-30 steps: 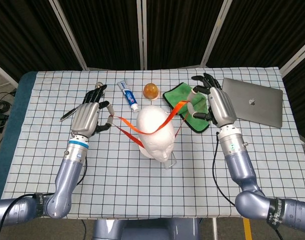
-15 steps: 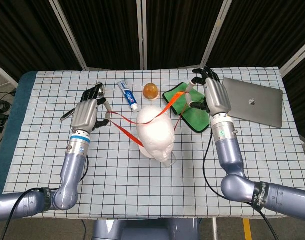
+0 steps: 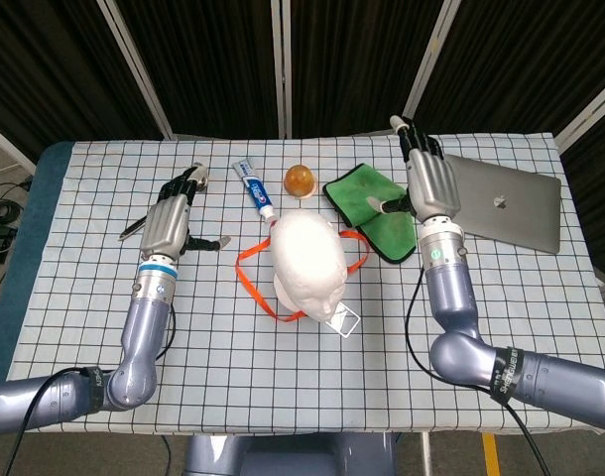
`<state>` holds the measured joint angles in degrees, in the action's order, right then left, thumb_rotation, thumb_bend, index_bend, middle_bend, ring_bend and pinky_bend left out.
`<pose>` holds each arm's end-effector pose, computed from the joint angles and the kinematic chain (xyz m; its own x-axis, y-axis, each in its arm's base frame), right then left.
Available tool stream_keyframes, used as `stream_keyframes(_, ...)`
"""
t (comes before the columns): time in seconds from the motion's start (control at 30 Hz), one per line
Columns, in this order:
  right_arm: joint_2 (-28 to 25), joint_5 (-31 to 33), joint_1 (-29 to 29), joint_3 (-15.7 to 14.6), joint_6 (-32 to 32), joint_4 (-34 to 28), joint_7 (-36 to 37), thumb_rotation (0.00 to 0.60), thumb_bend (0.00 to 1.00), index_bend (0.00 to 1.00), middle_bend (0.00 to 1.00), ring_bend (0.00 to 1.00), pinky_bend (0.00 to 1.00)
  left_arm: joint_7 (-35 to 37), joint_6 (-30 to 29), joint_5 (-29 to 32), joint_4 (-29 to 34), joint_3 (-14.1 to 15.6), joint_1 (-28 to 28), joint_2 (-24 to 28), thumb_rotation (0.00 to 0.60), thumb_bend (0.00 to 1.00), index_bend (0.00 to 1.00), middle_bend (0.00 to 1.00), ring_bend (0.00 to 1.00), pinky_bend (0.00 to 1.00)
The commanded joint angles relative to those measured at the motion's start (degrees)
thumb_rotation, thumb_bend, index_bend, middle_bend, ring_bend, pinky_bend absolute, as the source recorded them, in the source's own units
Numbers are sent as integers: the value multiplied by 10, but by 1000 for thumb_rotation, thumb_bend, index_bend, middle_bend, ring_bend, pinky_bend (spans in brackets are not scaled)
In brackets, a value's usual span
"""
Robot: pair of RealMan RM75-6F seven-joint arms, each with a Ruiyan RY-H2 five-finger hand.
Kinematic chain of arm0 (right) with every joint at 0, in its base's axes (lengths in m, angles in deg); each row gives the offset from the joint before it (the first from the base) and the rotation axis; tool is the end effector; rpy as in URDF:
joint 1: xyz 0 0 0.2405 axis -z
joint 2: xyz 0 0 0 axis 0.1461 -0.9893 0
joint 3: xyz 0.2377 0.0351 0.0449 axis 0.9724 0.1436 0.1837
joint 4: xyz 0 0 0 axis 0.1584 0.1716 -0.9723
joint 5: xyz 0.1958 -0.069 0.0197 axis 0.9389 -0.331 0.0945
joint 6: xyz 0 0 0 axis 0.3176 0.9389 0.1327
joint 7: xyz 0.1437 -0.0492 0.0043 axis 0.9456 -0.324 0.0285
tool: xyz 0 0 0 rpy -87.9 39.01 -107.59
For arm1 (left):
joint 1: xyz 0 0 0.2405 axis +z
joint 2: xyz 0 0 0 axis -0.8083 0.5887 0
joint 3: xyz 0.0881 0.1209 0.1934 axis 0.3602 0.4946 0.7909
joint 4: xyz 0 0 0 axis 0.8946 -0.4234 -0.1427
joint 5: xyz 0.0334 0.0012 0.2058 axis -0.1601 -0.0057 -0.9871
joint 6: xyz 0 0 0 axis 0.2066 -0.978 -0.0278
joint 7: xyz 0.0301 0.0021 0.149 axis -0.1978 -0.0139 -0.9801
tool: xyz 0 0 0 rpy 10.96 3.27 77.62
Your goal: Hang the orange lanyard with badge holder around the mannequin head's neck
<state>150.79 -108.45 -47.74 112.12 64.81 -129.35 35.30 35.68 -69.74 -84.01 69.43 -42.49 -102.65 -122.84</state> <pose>-0.0477 -0.4165 0.1375 0.0142 -0.0066 0.9999 -0.9994 -0.0314 0.0140 -0.0669 0.3778 0.0627 0.0284 0.1132 0.9932 0.9996 -0.0082 -0.0276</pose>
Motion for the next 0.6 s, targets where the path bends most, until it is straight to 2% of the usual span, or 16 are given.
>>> stream_keyframes(0.03,0,-12,4,-7,9,3,-2,600,0,0,0,0,0,12,9,-17,2,5,6,10,534,0,0,0,0,0)
stream_keyframes(0.2,-12,-45,16,-19,24,-3,-5,600,0,4,0,0,0,38,5,-58,15,13,20,24,556,0,0,0,0,0)
stream_keyframes(0.33,-36,-94,46,-39,42,-21,3,600,28,44,0,0,0,55,6,-100,31,33,41,50,587,0,0,0,0,0)
stream_keyframes(0.5,-89,-160,113,-81,41,-52,43,600,306,150,0,0,0,96,-4,-189,44,78,90,95,600,0,0,0,0,0)
stream_keyframes(0.6,-121,-212,163,-116,33,-64,84,600,489,211,0,0,0,114,-11,-237,54,113,122,124,600,0,0,0,0,0)
